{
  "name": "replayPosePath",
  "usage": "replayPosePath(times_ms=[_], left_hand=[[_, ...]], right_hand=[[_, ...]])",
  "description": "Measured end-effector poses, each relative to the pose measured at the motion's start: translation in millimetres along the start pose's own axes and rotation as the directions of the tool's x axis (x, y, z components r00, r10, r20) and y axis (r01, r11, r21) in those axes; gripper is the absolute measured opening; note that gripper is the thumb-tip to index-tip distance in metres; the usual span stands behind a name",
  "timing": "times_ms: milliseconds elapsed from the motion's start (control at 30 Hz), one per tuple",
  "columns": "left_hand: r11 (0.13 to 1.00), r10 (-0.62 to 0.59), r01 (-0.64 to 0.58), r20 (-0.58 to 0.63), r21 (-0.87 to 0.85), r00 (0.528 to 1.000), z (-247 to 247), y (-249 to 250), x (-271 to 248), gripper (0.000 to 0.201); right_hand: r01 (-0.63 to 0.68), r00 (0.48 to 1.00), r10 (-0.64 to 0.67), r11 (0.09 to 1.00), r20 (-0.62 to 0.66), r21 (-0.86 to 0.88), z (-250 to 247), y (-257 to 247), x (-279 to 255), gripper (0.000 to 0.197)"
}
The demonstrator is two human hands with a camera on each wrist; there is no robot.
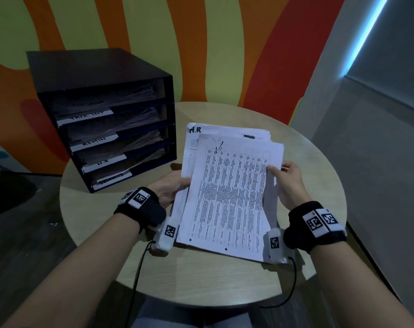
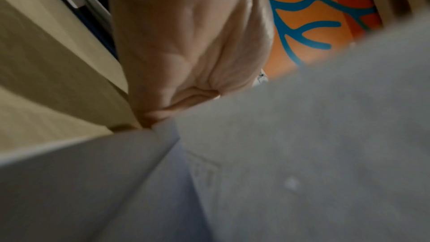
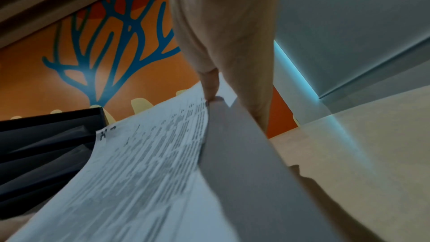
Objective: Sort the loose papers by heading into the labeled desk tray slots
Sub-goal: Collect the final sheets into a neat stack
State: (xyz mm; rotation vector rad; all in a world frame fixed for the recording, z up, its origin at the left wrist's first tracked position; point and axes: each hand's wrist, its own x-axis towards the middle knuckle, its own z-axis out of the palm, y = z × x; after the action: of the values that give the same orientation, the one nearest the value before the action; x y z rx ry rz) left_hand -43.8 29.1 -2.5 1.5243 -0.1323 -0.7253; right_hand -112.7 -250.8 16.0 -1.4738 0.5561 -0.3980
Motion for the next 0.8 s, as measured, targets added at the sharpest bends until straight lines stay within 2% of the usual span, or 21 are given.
replayPosePath(times_ms=[67, 133, 200, 233, 267, 300, 367, 433, 467, 567, 667, 733, 800], left_hand=[[0.998, 0.058, -0.057, 0.034, -0.035, 0.998, 10, 8, -5, 0.022], [0.986, 0.120, -0.112, 0.053, -0.125, 0.991, 15, 20, -6, 0.040], [0.974, 0.185, -0.172, 0.078, -0.145, 0.980, 17, 35, -9, 0.071], [0.970, 0.220, -0.212, 0.066, -0.116, 0.973, 19, 44, -11, 0.079], [0.960, 0.276, -0.274, 0.025, -0.061, 0.961, 21, 53, -16, 0.077], [0.933, 0.360, -0.359, -0.035, 0.014, 0.932, 23, 62, -18, 0.066], [0.834, 0.550, -0.527, -0.168, 0.164, 0.818, 27, 80, -22, 0.029], [0.739, 0.673, -0.635, -0.224, 0.225, 0.705, 32, 97, -27, 0.015], [0.725, 0.689, -0.654, -0.242, 0.216, 0.683, 32, 102, -30, 0.014], [0.734, 0.679, -0.664, -0.195, 0.146, 0.708, 25, 101, -32, 0.021], [0.757, 0.654, -0.635, -0.200, 0.156, 0.730, 21, 85, -29, 0.026], [0.770, 0.637, -0.605, -0.218, 0.200, 0.739, 19, 75, -25, 0.021], [0.752, 0.653, -0.582, -0.225, 0.309, 0.723, 18, 71, -19, 0.012]], right_hand=[[-0.112, 0.985, 0.109, 0.994, 0.132, 0.016, 4, -3, -3, 0.032], [-0.104, 0.973, 0.110, 0.994, 0.201, -0.037, 10, -8, -7, 0.031], [0.037, 0.990, -0.025, 0.995, 0.136, -0.092, 16, -19, -11, 0.026], [0.133, 0.988, -0.123, 0.984, 0.094, -0.115, 20, -28, -15, 0.028], [0.230, 0.973, -0.224, 0.965, 0.062, -0.126, 23, -37, -17, 0.030], [0.326, 0.945, -0.322, 0.938, 0.048, -0.116, 26, -49, -21, 0.031], [0.484, 0.875, -0.482, 0.872, 0.043, -0.071, 30, -71, -29, 0.025], [0.588, 0.808, -0.586, 0.809, 0.051, -0.021, 33, -89, -36, 0.020], [0.615, 0.787, -0.615, 0.788, 0.052, 0.006, 35, -94, -38, 0.020], [0.621, 0.778, -0.621, 0.783, 0.099, 0.032, 39, -98, -46, 0.022], [0.526, 0.834, -0.518, 0.850, 0.190, 0.005, 37, -87, -48, 0.035], [0.497, 0.850, -0.487, 0.868, 0.202, 0.001, 33, -86, -48, 0.052], [0.570, 0.820, -0.556, 0.814, 0.135, -0.111, 29, -92, -47, 0.077]])
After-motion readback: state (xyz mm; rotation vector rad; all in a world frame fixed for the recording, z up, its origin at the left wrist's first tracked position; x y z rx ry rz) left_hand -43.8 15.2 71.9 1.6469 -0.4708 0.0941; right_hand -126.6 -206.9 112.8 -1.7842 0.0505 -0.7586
